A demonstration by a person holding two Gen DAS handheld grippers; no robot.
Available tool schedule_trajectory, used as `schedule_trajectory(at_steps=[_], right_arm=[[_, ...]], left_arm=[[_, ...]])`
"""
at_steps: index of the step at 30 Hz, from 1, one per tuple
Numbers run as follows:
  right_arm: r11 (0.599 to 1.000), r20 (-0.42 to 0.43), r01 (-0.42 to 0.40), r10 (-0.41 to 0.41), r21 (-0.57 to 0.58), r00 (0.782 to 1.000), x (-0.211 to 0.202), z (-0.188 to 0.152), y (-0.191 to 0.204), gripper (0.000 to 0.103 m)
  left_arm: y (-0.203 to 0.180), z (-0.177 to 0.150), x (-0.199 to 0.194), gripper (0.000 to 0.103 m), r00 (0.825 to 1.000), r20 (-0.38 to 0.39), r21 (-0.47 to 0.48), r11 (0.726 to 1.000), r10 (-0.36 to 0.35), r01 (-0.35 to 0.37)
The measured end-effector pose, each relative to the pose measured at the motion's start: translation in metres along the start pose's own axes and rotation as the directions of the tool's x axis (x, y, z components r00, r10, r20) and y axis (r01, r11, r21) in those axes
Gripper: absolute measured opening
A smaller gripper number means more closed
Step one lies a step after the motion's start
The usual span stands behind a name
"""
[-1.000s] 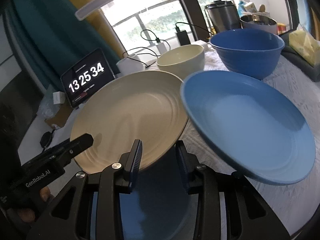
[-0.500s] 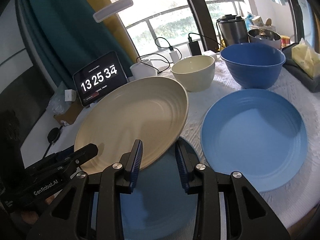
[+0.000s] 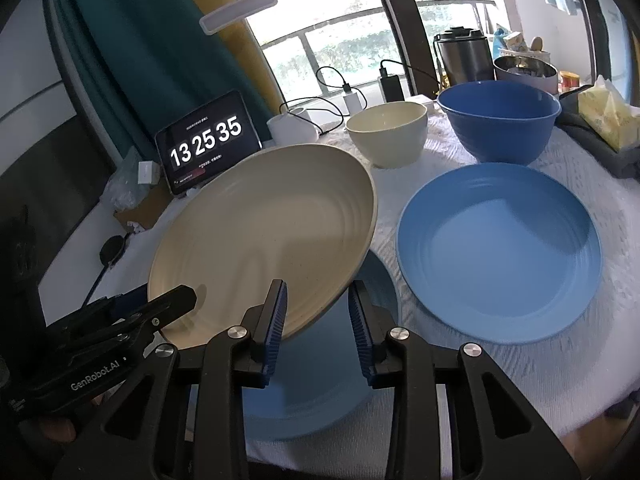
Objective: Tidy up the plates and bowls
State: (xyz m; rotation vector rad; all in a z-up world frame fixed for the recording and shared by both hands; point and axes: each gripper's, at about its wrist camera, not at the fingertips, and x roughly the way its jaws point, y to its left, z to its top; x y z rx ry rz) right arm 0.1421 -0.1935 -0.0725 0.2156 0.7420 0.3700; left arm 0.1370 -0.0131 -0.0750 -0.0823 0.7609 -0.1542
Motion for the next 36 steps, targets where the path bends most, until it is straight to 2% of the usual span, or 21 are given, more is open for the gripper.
schedule_trajectory(at_steps=[21, 27, 30, 36], right_arm=[[1.0, -0.058, 0.008, -0.01, -0.028, 0.998, -0.005, -0.019, -0.003, 0.034], [0.999, -0.071, 0.019, -0.021, -0.026, 0.997, -0.003, -0.019, -0.007, 0.034], [0.999, -0.063, 0.024, -0.026, -0.024, 0.998, -0.004, -0.018, -0.009, 0.034], [0.999, -0.055, 0.031, -0.033, -0.027, 0.998, -0.005, -0.017, -0.01, 0.034]], left_arm=[[-0.01, -0.025, 0.0, 0.051, 0.996, -0.085, 0.042, 0.999, 0.0, 0.003], [-0.009, -0.03, 0.0, 0.052, 0.995, -0.099, 0.066, 0.998, 0.03, -0.023], [-0.013, -0.034, 0.002, 0.053, 0.993, -0.105, 0.111, 0.993, 0.052, -0.04], [-0.016, -0.036, 0.001, 0.054, 0.994, -0.097, 0.136, 0.99, 0.059, -0.045]])
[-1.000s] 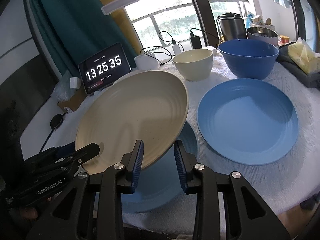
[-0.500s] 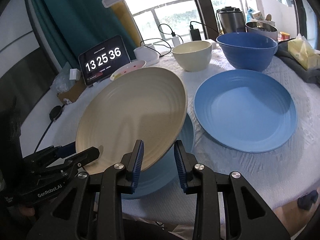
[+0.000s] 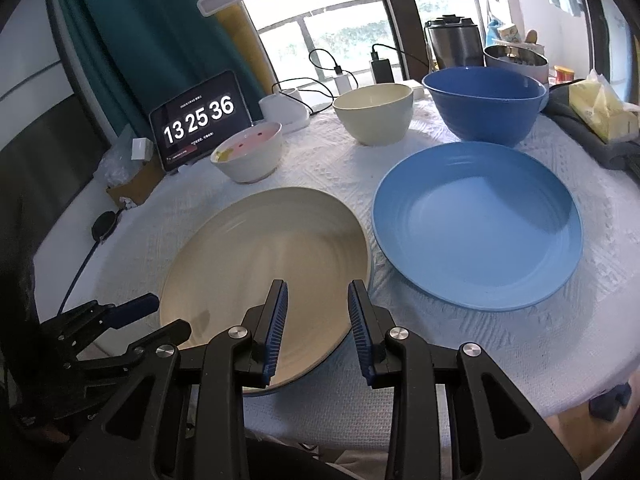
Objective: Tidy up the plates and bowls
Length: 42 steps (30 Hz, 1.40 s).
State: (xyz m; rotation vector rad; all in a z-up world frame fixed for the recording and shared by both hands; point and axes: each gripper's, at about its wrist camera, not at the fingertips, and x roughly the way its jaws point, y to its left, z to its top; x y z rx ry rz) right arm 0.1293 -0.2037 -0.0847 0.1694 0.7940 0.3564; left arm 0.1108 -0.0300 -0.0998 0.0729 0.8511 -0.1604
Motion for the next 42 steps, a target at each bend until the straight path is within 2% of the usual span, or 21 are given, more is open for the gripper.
schedule_trajectory(at_steps=[7, 13, 27, 42], right_arm=[[1.0, -0.008, 0.003, -0.003, 0.003, 1.0, 0.002, -0.001, 0.0, 0.034], [1.0, -0.011, 0.0, 0.001, 0.01, 1.0, 0.004, -0.001, -0.002, 0.034], [0.999, 0.007, -0.011, 0.011, 0.035, 1.0, -0.001, 0.0, -0.011, 0.034], [0.997, 0.026, -0.001, -0.001, 0.079, 1.0, -0.007, -0.002, -0.033, 0.034]], left_arm=[[0.013, -0.001, -0.002, 0.055, 0.999, 0.016, -0.048, 0.998, 0.033, -0.032], [0.02, 0.003, -0.007, 0.055, 0.998, 0.047, -0.068, 0.997, 0.03, -0.026], [0.011, 0.014, -0.01, 0.055, 0.996, 0.087, -0.053, 0.999, 0.01, -0.005], [-0.02, 0.028, -0.004, 0.055, 0.995, 0.098, 0.005, 1.0, -0.029, 0.029]])
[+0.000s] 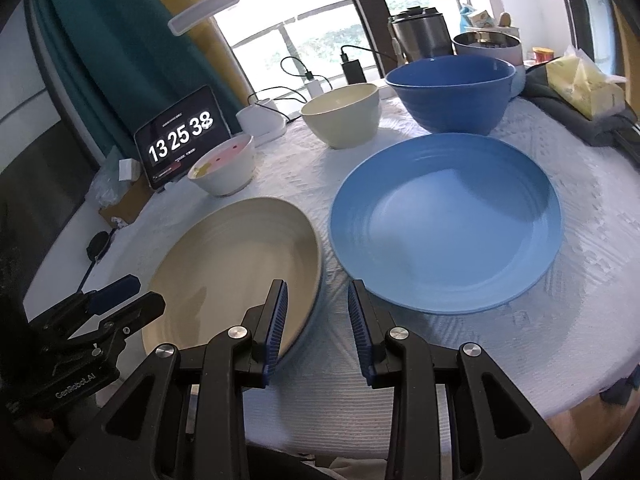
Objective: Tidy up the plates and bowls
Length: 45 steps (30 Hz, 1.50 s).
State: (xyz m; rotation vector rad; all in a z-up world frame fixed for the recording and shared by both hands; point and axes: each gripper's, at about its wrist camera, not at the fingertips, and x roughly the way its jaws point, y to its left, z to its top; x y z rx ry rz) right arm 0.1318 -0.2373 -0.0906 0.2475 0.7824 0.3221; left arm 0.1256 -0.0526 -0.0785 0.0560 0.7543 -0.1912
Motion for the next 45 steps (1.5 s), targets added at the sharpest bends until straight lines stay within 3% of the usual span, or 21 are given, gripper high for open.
schedule_trajectory(at_steps=[45], right_arm=[[0.986, 0.083, 0.047, -0.061, 0.161, 0.995, -0.03, 0.014, -0.107, 0.034]], left_arm=[[-0.099, 0.046, 0.045, 0.055, 0.998, -0.014, 0.119, 0.991, -0.068, 0.069]])
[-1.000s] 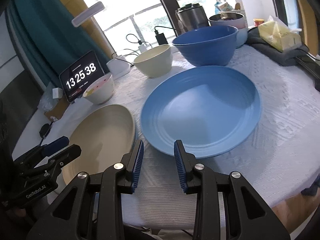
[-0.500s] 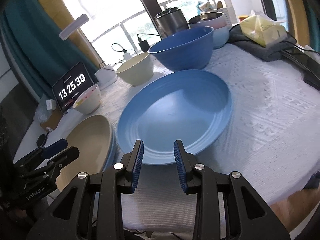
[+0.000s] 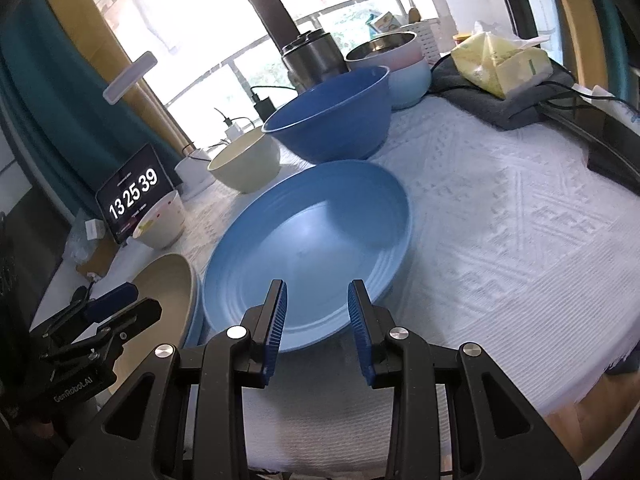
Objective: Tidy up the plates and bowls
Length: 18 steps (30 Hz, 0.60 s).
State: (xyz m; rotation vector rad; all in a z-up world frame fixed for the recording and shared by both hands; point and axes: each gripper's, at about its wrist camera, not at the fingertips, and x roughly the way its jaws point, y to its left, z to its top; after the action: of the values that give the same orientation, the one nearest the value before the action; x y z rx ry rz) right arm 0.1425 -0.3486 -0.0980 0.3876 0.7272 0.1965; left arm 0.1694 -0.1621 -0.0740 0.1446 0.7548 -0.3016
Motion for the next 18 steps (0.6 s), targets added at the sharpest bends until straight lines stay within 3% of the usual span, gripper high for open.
schedule_trajectory(at_steps=[18], right_arm=[[1.0, 0.003, 0.003, -0.003, 0.026, 1.0, 0.004, 0.017, -0.028, 0.034]], left_arm=[[-0.017, 0.016, 0.02, 0.055, 0.999, -0.026, -0.002, 1.0, 0.03, -0.03]])
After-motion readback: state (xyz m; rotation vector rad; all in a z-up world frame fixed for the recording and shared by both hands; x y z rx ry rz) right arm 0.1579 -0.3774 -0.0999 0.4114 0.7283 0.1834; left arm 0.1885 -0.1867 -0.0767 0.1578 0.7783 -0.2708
